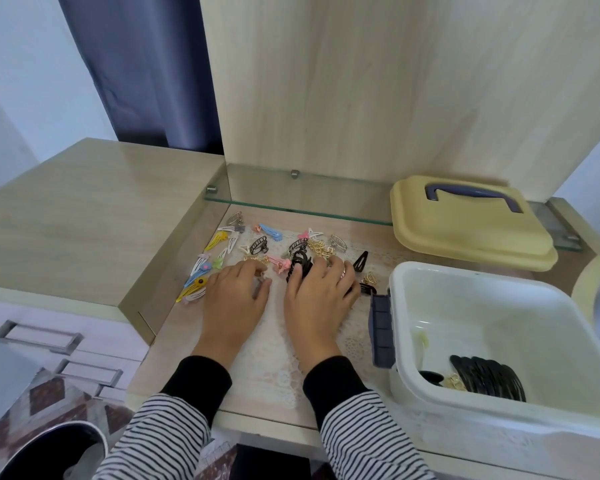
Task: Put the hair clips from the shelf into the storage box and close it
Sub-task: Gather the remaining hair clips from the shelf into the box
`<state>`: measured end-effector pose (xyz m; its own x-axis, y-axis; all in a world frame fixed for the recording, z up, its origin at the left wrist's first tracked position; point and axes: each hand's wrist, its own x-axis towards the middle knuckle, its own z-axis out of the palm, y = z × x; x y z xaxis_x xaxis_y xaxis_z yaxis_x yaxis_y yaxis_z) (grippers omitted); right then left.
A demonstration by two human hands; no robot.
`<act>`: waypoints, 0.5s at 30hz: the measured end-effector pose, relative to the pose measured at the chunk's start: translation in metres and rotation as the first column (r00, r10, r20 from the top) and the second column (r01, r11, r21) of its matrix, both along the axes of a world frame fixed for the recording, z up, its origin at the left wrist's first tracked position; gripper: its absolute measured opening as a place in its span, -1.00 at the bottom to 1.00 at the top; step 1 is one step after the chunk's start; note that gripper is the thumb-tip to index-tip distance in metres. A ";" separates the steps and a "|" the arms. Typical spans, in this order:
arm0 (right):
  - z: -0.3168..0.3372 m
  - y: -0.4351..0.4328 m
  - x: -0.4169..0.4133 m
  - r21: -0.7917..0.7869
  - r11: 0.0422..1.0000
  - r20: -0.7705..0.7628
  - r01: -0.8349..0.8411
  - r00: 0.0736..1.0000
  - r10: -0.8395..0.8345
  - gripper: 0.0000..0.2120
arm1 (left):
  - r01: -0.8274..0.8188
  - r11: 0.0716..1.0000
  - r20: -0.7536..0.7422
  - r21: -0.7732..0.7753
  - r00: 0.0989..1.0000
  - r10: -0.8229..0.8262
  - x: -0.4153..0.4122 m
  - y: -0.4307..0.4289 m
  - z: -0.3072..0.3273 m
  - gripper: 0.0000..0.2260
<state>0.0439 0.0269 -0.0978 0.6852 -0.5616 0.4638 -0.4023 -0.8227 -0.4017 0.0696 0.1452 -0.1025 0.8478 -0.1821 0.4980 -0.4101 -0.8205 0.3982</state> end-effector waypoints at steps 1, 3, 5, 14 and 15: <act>0.001 0.000 0.000 -0.001 1.000 -0.002 -0.002 1.000 0.002 -0.68 | 0.011 1.000 0.008 -0.003 1.000 -0.011 -0.001 0.000 0.001 -0.86; 0.001 0.000 0.000 -0.008 1.000 0.002 -0.013 1.000 0.013 -0.72 | 0.045 0.999 0.028 -0.014 0.999 -0.045 -0.002 0.001 0.002 -0.88; 0.003 0.000 -0.001 -0.012 1.000 0.001 -0.029 1.000 0.029 -0.75 | 0.082 0.996 0.051 -0.021 0.995 -0.081 -0.001 0.002 0.003 -0.90; 0.016 0.001 -0.013 0.057 0.983 0.023 -0.176 0.984 0.175 -0.79 | 0.074 0.911 -0.152 -0.407 0.977 -0.148 0.001 0.004 0.014 -0.87; 0.021 0.002 -0.015 0.054 0.979 0.041 -0.196 0.980 0.194 -0.77 | 0.054 0.896 -0.174 -0.440 0.974 -0.143 0.002 0.005 0.016 -0.87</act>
